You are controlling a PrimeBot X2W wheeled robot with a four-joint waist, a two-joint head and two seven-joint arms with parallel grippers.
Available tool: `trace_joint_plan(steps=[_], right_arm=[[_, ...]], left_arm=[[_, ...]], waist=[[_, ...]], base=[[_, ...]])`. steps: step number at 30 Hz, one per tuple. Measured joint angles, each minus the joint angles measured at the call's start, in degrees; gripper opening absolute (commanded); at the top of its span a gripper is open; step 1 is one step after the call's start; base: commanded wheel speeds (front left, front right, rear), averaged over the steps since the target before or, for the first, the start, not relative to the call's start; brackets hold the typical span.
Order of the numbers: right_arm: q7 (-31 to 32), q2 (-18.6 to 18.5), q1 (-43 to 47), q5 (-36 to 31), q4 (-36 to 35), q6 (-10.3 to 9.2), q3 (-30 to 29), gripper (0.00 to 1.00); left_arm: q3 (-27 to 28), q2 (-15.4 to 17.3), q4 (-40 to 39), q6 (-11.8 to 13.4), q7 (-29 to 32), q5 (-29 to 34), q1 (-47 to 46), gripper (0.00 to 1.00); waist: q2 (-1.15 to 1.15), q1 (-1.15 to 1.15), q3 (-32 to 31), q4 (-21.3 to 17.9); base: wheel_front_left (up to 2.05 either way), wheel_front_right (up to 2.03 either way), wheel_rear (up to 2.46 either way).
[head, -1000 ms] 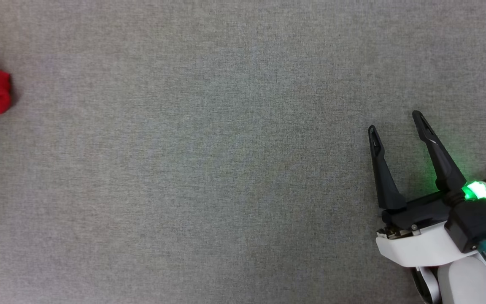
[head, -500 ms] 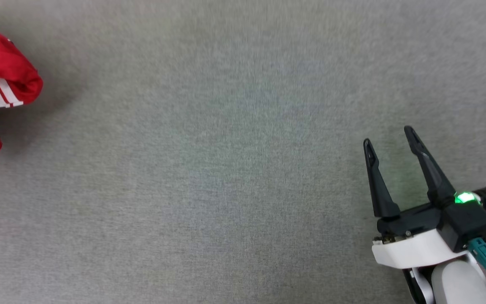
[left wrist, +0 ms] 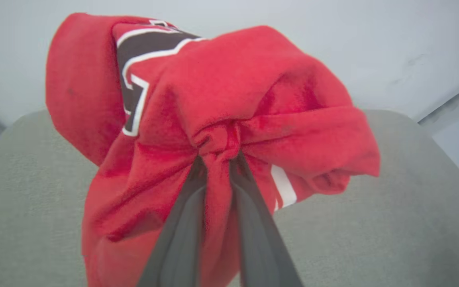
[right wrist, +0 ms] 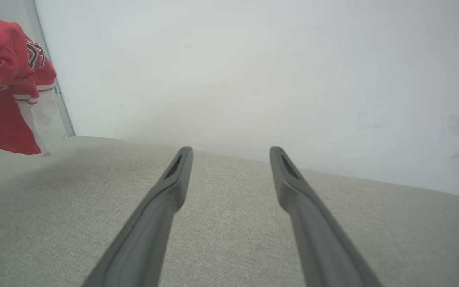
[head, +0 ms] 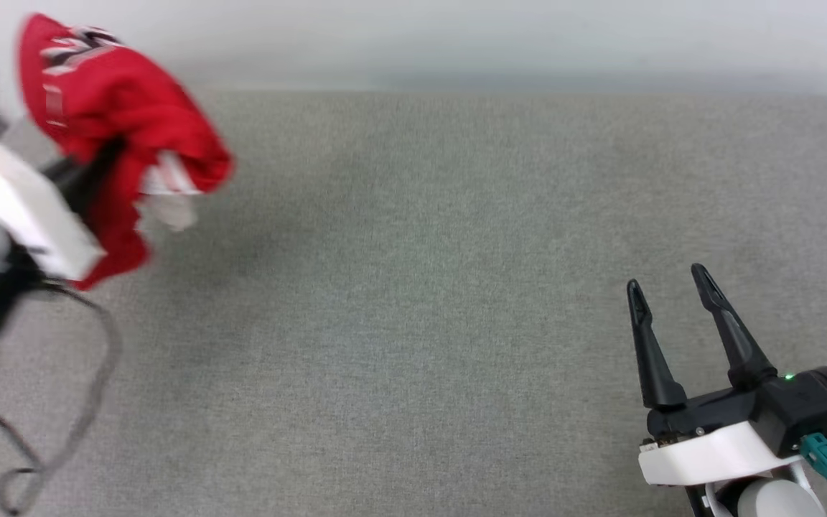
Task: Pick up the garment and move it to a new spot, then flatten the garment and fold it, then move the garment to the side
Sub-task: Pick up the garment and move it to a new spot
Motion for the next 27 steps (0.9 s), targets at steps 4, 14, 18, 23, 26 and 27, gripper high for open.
trace_joint_plan(steps=[4, 14, 18, 23, 26, 27], right_arm=[[0.0, 0.01, 0.98, 0.27, -0.42, 0.0, -0.93, 1.0], [0.0, 0.03, 0.69, 0.71, -1.99, 0.0, -2.08, 1.0], [0.0, 0.03, -0.1, 1.21, -2.4, 0.0, -2.27, 1.0], [0.0, 0.03, -0.74, 1.32, -2.41, 0.0, -1.9, 1.0], [0.0, 0.03, -1.09, 1.63, -2.29, 0.0, -2.0, 1.0], [0.01, 0.03, -1.09, 1.63, -2.21, 0.0, -2.12, 1.0]], left_arm=[[-5.01, -11.41, -5.23, 5.83, -2.97, 1.41, 1.77, 0.0], [-16.34, -27.67, -0.41, 9.45, -7.48, 6.46, 5.76, 0.0], [-18.85, -33.22, 5.42, 9.61, -9.26, 7.44, 5.5, 0.0], [-21.21, -38.99, 14.39, 7.08, -13.69, 9.87, 1.82, 1.0], [-21.78, -39.85, 16.53, 5.19, -16.79, 11.13, 0.55, 1.0], [-21.75, -39.95, 17.02, 4.68, -18.18, 11.62, 0.08, 1.0]], waist=[[0.0, 0.0, -2.8, -1.37], [0.0, 0.01, -1.63, -6.56], [0.0, 0.01, 0.32, -8.87], [0.0, 0.02, 3.42, -12.13], [0.0, 0.03, 3.81, -12.74], [0.0, 0.02, 3.69, -12.68]], base=[[0.0, 0.0, 0.0], [0.0, 0.0, 0.0], [0.0, 0.0, 0.0], [0.0, 0.0, 0.0], [0.0, 0.0, 0.0], [0.0, 0.0, 0.0]])
